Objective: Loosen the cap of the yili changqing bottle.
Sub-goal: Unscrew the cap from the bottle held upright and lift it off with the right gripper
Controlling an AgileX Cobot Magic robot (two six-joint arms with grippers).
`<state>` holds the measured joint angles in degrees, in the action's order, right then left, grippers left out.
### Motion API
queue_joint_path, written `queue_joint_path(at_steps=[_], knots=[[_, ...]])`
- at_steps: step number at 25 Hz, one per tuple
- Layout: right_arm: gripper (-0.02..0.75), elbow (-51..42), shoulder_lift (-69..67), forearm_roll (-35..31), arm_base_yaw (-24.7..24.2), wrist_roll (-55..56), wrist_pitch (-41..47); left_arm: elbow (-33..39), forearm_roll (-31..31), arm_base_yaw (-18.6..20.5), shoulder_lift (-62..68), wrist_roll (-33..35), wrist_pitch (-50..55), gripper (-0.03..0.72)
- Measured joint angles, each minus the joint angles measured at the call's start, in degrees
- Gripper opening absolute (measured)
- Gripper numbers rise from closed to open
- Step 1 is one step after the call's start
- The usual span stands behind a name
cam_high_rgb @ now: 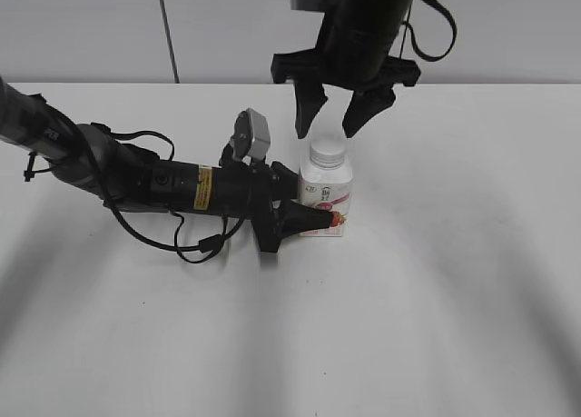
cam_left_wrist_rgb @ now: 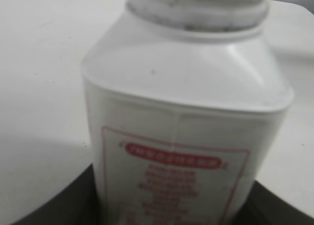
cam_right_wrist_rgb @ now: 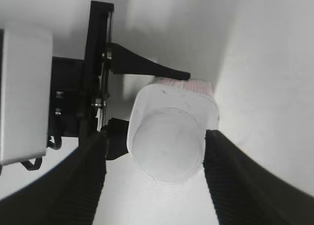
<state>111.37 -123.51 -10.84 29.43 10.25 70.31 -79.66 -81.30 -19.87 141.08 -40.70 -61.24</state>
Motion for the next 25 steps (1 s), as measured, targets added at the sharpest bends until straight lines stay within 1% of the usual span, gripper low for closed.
queue_joint_path(at_steps=[3,15,25], knots=[[0.493,0.0,-1.4,-1.0,0.0,0.0,0.0,0.0,-0.1,0.0,0.0,0.0,0.0,0.384],[0.493,-0.4,-1.6,-0.9,0.0,0.3,0.0,0.0,-0.1,0.0,0.0,0.0,0.0,0.384],[0.493,-1.3,-1.6,0.1,0.0,4.0,-0.1,0.0,0.0,0.0,0.0,0.0,0.0,0.384]])
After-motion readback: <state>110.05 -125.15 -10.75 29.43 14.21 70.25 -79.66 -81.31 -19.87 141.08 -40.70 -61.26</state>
